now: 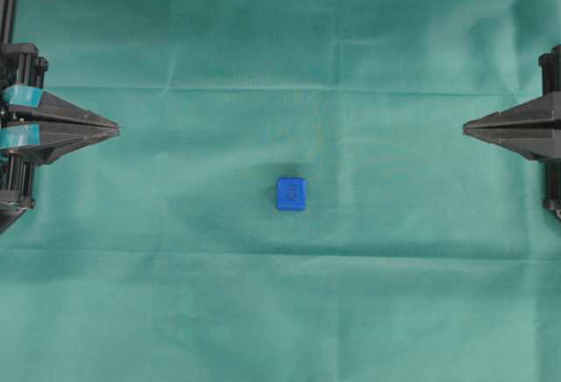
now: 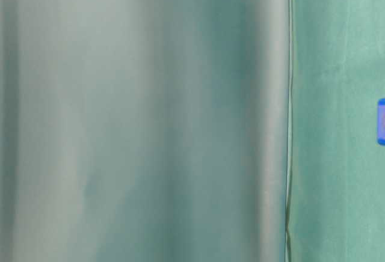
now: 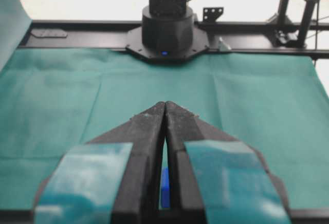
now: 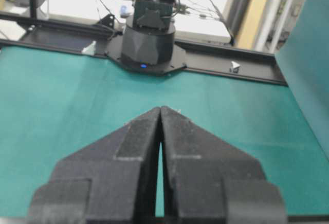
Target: Handover the blue block to the right arm after grasping it with the left arm, then place it in the designated position.
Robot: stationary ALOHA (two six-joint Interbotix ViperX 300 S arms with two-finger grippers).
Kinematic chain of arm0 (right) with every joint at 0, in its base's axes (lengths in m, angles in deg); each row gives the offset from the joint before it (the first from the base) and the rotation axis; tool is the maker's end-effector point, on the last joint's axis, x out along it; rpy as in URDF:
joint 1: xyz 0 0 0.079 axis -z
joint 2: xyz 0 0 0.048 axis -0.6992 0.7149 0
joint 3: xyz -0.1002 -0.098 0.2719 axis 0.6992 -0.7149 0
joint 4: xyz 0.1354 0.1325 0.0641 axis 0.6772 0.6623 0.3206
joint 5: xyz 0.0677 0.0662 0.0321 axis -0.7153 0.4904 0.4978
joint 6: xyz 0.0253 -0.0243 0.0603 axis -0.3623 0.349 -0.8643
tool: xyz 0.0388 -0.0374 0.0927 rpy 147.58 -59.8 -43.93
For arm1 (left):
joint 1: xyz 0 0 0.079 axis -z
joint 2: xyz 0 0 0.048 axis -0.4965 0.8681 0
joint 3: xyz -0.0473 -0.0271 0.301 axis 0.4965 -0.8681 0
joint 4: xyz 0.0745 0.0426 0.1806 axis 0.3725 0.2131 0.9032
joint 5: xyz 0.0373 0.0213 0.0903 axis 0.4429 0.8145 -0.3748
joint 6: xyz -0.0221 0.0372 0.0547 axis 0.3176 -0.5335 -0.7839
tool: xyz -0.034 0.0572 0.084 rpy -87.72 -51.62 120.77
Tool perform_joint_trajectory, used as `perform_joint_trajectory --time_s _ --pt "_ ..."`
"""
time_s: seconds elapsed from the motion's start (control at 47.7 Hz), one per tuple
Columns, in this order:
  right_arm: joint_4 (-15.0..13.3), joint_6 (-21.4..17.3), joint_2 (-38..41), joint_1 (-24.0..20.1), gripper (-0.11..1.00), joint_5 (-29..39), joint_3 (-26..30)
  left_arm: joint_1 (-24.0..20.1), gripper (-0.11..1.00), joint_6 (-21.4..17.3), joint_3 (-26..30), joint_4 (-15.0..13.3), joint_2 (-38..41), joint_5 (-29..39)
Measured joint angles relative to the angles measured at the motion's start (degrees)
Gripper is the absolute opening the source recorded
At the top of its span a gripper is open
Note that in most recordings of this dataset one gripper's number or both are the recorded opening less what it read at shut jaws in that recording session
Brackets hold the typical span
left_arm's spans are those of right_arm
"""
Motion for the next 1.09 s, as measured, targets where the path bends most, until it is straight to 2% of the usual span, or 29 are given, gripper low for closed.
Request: perform_joint_trajectory --time_s 0.189,0.273,0.336,0.377,0.503,0.608,0.692,1.09 --pt "0.09 -0.35 0.0 0.09 0.0 0.0 0.0 0.0 0.05 -0.09 0.44 0.0 0.0 1.23" --pt "0.18 -1.05 0.0 0.09 0.01 0.0 0.0 0.0 0.17 -0.09 0.44 0.0 0.0 1.41" --pt "0.09 -1.32 0.0 0.09 0.07 0.0 0.0 0.0 0.32 -0.09 0.53 0.0 0.0 1.49" --pt "0.09 -1.32 0.0 0.09 0.15 0.09 0.0 0.0 0.43 0.0 0.44 0.0 0.0 1.49" --pt "0.18 -1.58 0.0 0.18 0.53 0.35 0.18 0.0 0.8 0.0 0.53 0.0 0.0 1.67" --pt "0.26 -1.93 0.09 0.09 0.81 0.79 0.62 0.0 0.98 0.0 0.44 0.0 0.0 2.02" --pt "0.18 -2.02 0.18 0.18 0.93 1.14 0.97 0.0 1.0 -0.09 0.44 0.0 0.0 2.11" --pt "0.26 -2.02 1.58 0.7 0.93 2.81 1.58 0.0 1.0 0.18 0.53 0.0 0.0 2.29"
